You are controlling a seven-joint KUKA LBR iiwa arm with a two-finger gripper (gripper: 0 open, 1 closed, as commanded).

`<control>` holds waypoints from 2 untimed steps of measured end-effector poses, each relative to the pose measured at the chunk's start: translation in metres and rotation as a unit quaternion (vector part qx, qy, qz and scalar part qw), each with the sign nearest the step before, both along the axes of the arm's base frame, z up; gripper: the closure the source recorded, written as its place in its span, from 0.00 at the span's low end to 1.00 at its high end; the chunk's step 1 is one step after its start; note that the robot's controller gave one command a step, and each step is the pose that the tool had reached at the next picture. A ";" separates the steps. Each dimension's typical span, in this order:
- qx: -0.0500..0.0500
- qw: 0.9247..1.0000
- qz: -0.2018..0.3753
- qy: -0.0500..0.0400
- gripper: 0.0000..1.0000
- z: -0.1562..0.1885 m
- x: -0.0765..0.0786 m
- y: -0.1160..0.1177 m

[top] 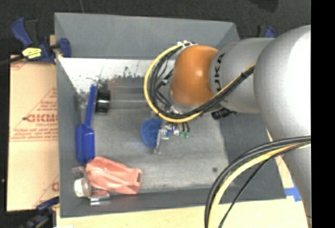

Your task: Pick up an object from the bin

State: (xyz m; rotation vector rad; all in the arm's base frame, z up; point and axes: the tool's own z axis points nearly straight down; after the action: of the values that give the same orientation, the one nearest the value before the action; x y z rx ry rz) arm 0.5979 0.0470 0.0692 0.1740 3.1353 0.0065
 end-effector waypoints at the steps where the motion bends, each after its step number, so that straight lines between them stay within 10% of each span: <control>1: 0.001 1.000 0.006 -0.009 0.00 0.091 -0.007 0.009; 2: -0.001 0.997 -0.081 0.005 0.00 0.031 -0.007 0.011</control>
Offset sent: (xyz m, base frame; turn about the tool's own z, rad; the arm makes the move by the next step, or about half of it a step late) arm -0.0076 0.0118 0.0308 0.1652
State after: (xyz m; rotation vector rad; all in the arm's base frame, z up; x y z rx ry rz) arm 0.5906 0.0584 0.0998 0.4301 3.1201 0.0036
